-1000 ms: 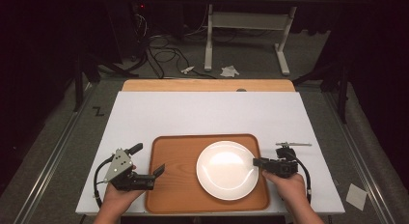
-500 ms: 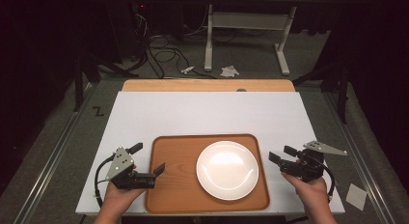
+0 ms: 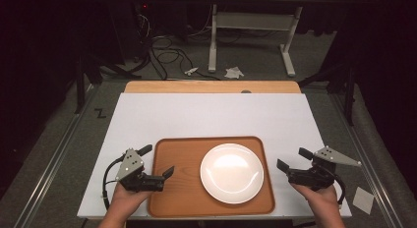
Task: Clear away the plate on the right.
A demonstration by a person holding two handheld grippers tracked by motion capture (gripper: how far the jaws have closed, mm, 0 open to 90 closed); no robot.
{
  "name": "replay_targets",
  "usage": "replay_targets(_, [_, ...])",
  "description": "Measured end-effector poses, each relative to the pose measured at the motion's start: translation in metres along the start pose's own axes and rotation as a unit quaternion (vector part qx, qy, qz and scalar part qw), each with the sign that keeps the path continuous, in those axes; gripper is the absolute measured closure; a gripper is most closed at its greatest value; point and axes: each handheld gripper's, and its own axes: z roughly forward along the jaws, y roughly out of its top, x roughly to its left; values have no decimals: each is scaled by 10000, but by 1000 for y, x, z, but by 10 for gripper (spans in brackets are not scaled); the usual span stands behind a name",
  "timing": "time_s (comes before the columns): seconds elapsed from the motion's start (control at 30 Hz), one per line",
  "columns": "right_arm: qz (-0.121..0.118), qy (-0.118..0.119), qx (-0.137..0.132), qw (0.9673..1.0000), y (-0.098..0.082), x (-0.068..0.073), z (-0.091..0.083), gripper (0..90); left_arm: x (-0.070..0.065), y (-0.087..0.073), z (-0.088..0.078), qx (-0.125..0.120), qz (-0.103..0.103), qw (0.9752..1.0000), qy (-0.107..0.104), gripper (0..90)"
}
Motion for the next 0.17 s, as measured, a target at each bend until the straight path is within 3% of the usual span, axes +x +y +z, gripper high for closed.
replay_targets(0.17, [-1,-4,-27,10000,1,-1,1,7,0,-1,-3,8,-14,10000,30,1])
